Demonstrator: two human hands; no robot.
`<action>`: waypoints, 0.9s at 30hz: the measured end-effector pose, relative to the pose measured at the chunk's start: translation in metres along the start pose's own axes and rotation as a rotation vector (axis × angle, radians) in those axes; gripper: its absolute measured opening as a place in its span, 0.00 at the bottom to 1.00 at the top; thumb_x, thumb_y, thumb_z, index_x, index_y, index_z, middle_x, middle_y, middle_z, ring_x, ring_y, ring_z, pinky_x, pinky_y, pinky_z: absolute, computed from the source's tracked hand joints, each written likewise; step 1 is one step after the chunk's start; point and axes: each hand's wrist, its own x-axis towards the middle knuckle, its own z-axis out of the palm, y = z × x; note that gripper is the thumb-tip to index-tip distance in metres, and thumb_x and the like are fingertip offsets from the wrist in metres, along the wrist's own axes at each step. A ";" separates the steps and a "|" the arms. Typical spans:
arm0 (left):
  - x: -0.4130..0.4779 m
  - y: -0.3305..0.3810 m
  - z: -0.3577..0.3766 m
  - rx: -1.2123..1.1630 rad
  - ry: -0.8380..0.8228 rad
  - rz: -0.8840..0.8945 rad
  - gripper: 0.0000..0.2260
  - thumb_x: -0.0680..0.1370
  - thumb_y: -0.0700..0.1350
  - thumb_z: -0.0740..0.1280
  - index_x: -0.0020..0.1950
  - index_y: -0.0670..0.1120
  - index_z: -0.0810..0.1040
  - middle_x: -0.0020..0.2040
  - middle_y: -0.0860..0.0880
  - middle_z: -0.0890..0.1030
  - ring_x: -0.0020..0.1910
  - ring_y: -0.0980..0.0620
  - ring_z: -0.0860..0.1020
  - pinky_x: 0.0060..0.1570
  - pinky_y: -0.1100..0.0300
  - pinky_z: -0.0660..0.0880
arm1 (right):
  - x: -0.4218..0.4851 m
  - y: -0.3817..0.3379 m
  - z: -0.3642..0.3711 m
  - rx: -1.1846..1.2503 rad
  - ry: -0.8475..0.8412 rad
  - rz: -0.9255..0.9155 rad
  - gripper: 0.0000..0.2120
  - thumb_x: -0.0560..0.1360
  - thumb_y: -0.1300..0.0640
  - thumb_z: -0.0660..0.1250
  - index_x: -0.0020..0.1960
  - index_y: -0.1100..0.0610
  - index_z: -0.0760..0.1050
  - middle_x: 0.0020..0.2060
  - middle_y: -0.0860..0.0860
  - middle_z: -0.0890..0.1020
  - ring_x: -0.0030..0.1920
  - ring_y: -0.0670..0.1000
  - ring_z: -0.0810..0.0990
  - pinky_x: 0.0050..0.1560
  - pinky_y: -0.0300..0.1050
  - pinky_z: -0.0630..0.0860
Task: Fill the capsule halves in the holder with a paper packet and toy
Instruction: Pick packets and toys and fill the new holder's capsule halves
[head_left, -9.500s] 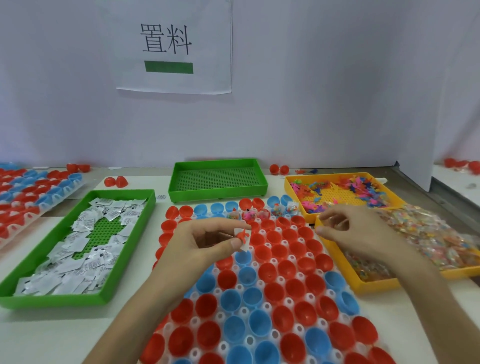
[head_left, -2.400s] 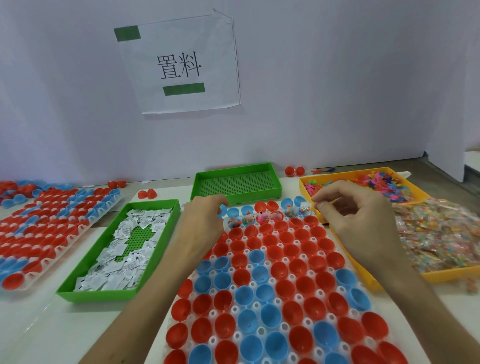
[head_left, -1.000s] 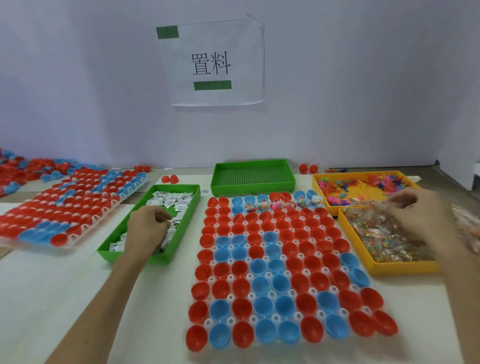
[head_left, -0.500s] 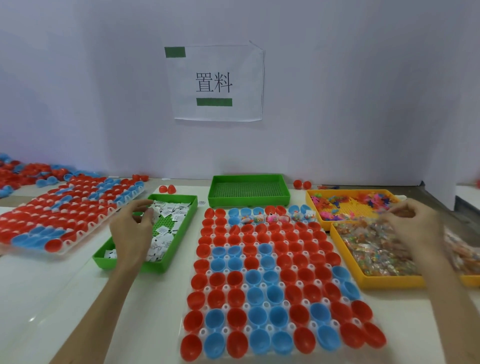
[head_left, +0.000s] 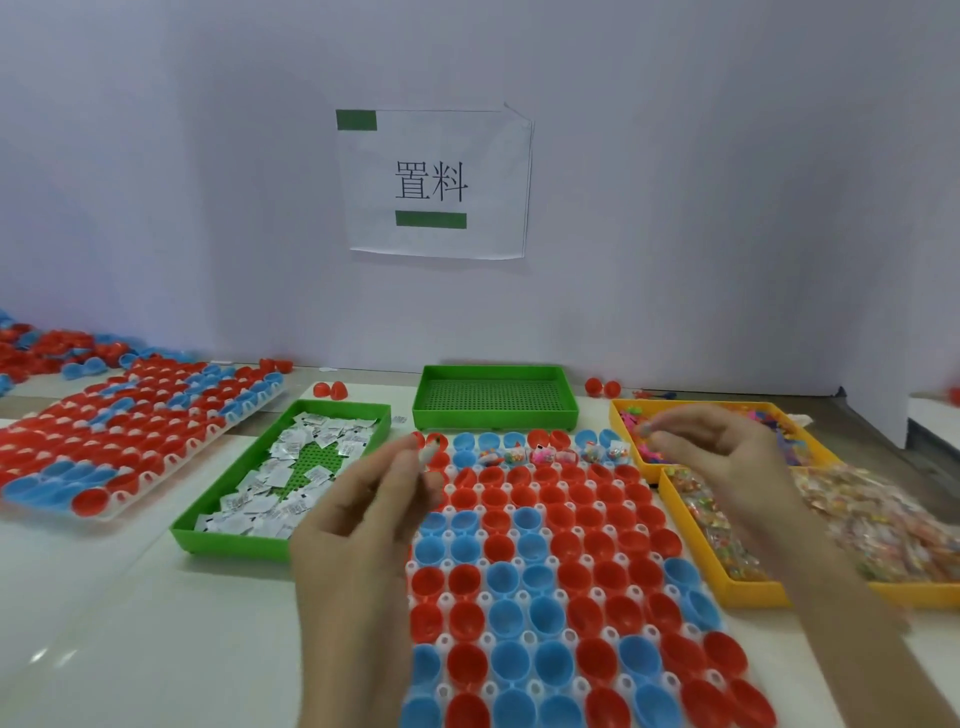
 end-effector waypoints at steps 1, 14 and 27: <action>-0.008 -0.007 0.004 -0.007 0.008 -0.012 0.11 0.64 0.44 0.74 0.45 0.46 0.88 0.44 0.43 0.86 0.40 0.51 0.85 0.40 0.66 0.80 | -0.004 -0.004 0.011 0.032 -0.062 0.013 0.07 0.69 0.57 0.73 0.47 0.54 0.84 0.45 0.51 0.87 0.48 0.48 0.86 0.45 0.33 0.79; -0.037 -0.054 0.030 0.100 0.013 -0.146 0.08 0.64 0.46 0.74 0.42 0.53 0.88 0.41 0.46 0.87 0.39 0.53 0.85 0.36 0.66 0.79 | -0.033 -0.030 0.064 0.354 -0.495 -0.037 0.09 0.66 0.53 0.81 0.42 0.54 0.84 0.38 0.49 0.83 0.42 0.46 0.81 0.46 0.38 0.78; -0.043 -0.055 0.031 0.157 -0.009 -0.107 0.10 0.65 0.47 0.75 0.45 0.56 0.88 0.43 0.48 0.87 0.44 0.55 0.86 0.40 0.70 0.78 | -0.035 -0.024 0.067 0.163 -0.505 -0.072 0.08 0.70 0.52 0.76 0.45 0.53 0.80 0.43 0.51 0.82 0.46 0.50 0.81 0.50 0.44 0.79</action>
